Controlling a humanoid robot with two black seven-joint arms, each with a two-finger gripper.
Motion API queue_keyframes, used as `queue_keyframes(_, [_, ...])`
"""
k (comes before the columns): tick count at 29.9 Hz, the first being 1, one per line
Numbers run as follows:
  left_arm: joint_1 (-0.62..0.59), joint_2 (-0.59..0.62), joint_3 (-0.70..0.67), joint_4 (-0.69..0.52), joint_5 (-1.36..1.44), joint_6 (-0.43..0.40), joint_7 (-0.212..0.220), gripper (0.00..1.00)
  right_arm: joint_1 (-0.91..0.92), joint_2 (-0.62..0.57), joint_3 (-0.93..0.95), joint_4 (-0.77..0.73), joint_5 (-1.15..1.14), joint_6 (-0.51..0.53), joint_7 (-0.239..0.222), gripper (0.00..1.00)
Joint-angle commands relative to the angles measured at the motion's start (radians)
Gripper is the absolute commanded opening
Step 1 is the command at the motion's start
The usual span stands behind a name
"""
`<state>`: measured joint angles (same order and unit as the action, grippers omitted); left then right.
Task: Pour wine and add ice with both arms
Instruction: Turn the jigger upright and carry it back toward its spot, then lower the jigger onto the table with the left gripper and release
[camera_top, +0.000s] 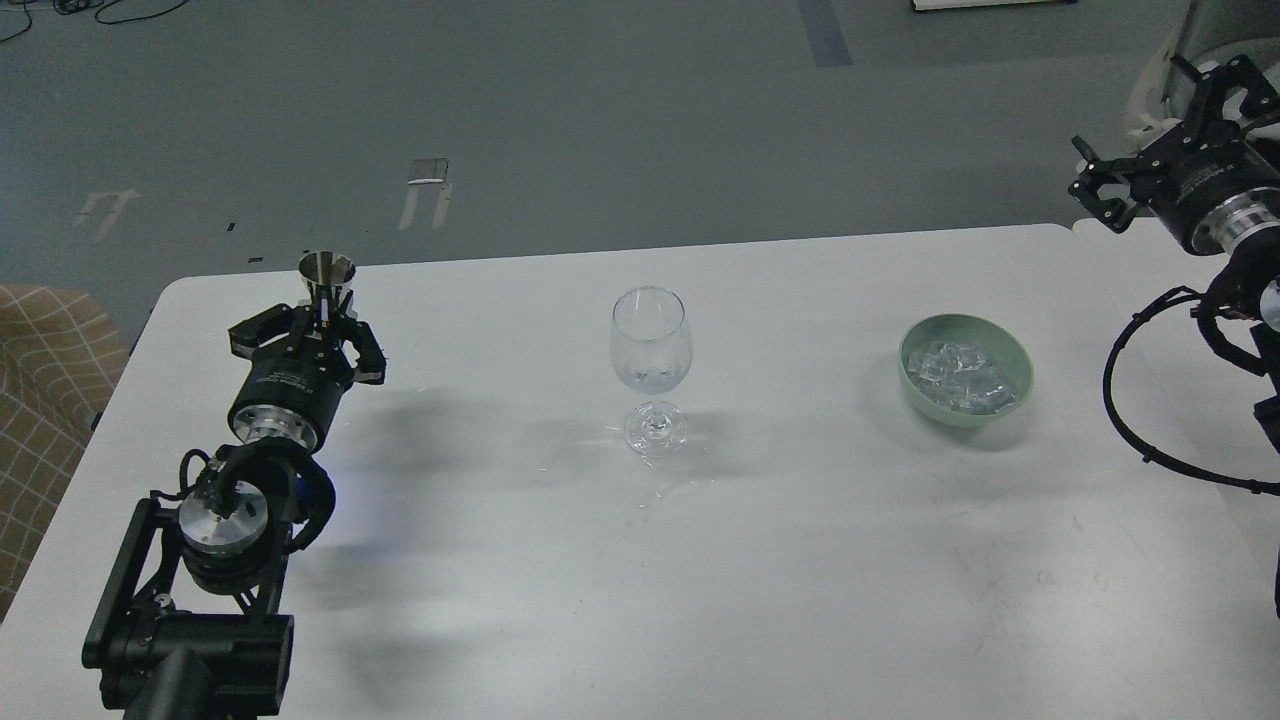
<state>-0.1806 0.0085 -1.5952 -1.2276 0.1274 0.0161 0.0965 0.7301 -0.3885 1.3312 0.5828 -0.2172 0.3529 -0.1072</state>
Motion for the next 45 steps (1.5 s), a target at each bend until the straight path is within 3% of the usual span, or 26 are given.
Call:
queue_keyframes(1, [-0.008, -0.009, 0.001, 0.057, 0.001, 0.016, -0.001, 0.0, -0.001, 0.002, -0.003, 0.038, -0.001, -0.034, -0.003, 1.0])
queue_keyframes(7, [-0.016, 0.013, -0.002, 0.141, -0.015, 0.015, 0.002, 0.03, -0.011, 0.0, -0.01, 0.078, -0.001, -0.06, -0.008, 1.0])
queue_keyframes(15, [0.001, 0.016, -0.005, 0.134, -0.015, 0.01, 0.003, 0.07, -0.027, -0.012, -0.009, 0.095, -0.001, -0.061, -0.008, 1.0])
queue_keyframes(24, [-0.022, 0.007, 0.001, 0.083, -0.014, 0.084, -0.003, 0.18, -0.027, -0.012, -0.009, 0.098, -0.001, -0.063, -0.008, 1.0])
queue_keyframes(45, [-0.039, 0.01, 0.012, 0.1, -0.006, 0.081, -0.008, 0.36, -0.052, -0.017, -0.009, 0.115, -0.001, -0.06, -0.008, 1.0])
